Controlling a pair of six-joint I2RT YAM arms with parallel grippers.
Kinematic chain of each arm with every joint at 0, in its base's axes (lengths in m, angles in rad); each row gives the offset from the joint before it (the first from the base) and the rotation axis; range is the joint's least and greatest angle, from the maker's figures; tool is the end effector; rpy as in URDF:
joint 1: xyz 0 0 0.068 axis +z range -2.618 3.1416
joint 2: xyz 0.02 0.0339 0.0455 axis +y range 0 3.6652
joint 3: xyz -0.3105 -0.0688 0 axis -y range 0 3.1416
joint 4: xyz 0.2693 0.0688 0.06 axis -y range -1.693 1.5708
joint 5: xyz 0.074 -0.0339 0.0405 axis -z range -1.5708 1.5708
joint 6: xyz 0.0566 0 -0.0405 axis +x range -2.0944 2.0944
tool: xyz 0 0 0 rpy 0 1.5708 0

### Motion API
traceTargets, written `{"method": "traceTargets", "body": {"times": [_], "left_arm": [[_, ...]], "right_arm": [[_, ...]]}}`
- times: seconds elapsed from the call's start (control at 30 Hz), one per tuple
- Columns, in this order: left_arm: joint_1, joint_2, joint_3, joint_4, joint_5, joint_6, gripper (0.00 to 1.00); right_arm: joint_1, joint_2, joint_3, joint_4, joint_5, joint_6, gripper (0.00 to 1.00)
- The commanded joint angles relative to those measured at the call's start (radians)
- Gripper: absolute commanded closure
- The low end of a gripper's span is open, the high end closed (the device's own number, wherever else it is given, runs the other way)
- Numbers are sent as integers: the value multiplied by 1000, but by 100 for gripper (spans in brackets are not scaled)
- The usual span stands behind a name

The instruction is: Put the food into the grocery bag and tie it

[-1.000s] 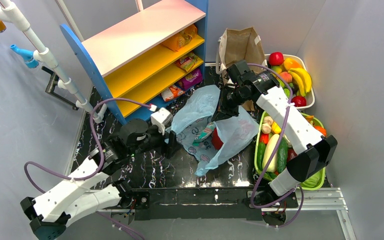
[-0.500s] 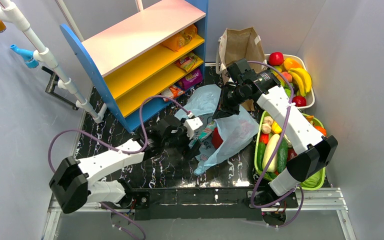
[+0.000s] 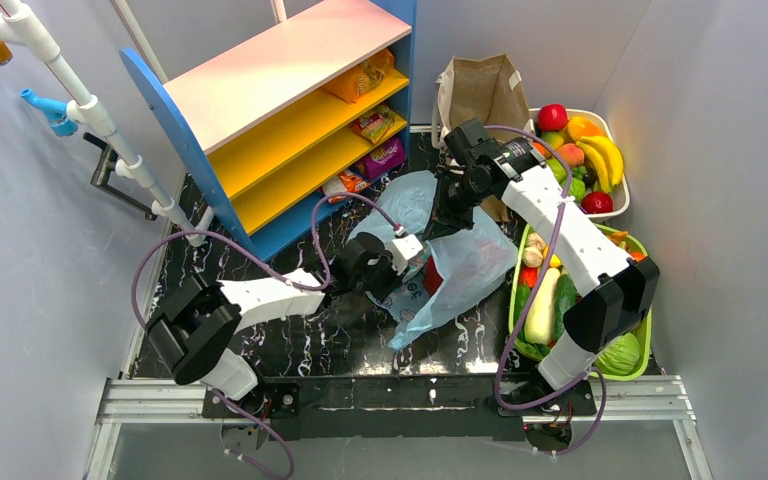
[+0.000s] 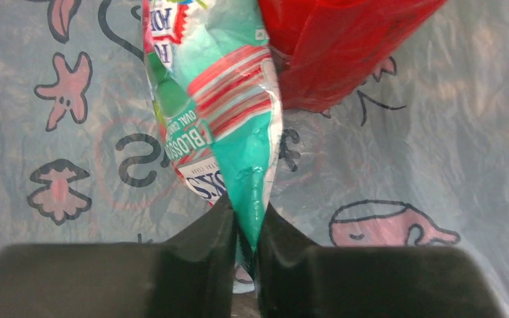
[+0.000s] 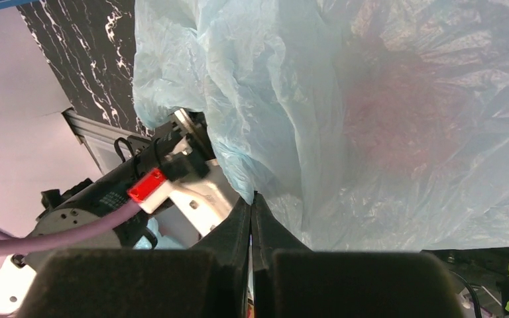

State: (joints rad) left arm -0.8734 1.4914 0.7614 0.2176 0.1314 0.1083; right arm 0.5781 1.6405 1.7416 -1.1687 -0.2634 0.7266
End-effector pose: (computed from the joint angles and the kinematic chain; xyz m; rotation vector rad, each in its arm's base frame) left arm 0.2187 -0.2726 0.2244 1.0780 1.8428 -0.5960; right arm 0.2981 0.2121 0.3974 0.1129 2.8067 0.7336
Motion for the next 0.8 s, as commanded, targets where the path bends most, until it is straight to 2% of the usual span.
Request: {"method": "traceTargets", "body": {"times": [0.0, 0.13, 0.33, 0.53, 0.63, 0.77], "left_arm": [[-4, 25, 77, -11, -32, 14, 100], [-4, -33, 149, -170, 4, 1, 100], [-4, -279, 178, -470, 137, 15, 100], [-3, -512, 268, -711, 99, 9, 100], [-1, -539, 389, -832, 16, -30, 100], [1, -478, 629, -988, -8, -29, 100]], "right_arm": [[-6, 9, 66, -21, 1, -39, 99], [-16, 15, 80, -41, 16, -63, 99], [-52, 12, 81, -53, 35, -102, 99], [-73, 17, 69, -58, 52, -144, 99], [-75, 11, 40, -57, 57, -161, 99], [-75, -8, -21, -41, 49, -167, 99]]}}
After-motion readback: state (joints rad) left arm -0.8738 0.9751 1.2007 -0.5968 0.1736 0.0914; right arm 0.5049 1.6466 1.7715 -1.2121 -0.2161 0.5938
